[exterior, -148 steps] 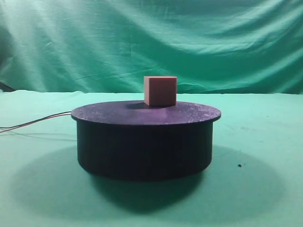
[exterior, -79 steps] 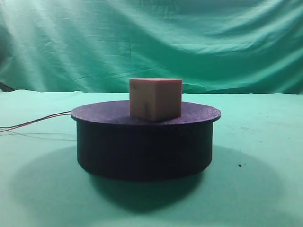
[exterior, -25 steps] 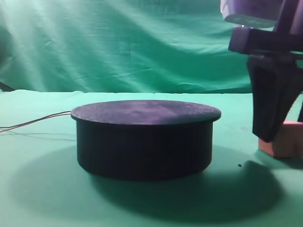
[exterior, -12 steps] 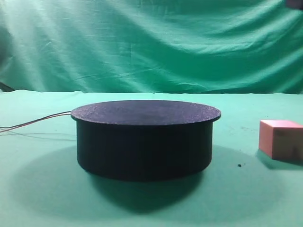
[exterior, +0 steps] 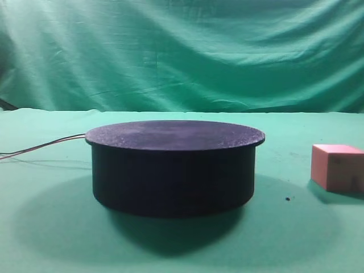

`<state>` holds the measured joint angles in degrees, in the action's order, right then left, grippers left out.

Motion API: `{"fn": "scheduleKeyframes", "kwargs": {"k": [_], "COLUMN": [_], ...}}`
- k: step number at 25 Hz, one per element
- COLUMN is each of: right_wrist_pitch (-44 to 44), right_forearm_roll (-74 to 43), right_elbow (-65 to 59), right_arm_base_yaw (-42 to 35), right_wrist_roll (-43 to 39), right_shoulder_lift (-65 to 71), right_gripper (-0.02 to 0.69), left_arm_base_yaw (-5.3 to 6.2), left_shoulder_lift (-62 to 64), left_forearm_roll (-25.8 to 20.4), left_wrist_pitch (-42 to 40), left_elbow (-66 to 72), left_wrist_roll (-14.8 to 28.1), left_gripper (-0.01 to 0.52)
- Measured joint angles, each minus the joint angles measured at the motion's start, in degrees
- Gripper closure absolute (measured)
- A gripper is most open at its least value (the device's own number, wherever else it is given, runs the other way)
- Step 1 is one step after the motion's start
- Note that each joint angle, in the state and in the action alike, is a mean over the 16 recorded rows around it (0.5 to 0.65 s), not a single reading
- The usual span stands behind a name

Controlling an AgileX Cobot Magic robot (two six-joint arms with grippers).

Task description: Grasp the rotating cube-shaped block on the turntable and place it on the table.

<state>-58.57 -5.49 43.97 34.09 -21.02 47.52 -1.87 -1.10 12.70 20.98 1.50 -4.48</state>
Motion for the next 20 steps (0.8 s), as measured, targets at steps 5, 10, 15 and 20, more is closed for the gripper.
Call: {"fn": "scheduleKeyframes", "kwargs": {"k": [5,10,15,20], "right_wrist_pitch": [2.14,7.77,16.81,27.09], "right_forearm_roll": [0.67,3.92,8.41,12.75], "right_elbow": [-0.22,-2.26,-8.06,-17.68], "right_arm_base_yaw": [-0.85,-4.98,-11.82,-19.57], "right_wrist_roll": [6.36,16.60,26.14,32.96], "right_shoulder_lift": [-0.88,-3.17,-9.06,-19.12], "right_gripper": [0.665,0.649,0.634,0.619], "left_arm_base_yaw": [0.00,0.00,0.00,0.00], "left_shoulder_lift": [0.00,0.00,0.00,0.00], "left_forearm_roll": [0.00,0.00,0.00,0.00], "left_wrist_pitch": [0.00,0.00,0.00,0.00], "left_elbow": [0.00,0.00,0.00,0.00], "left_wrist_roll": [0.00,0.00,0.00,0.00], "left_gripper": [0.514,0.514,0.514,0.514]}}
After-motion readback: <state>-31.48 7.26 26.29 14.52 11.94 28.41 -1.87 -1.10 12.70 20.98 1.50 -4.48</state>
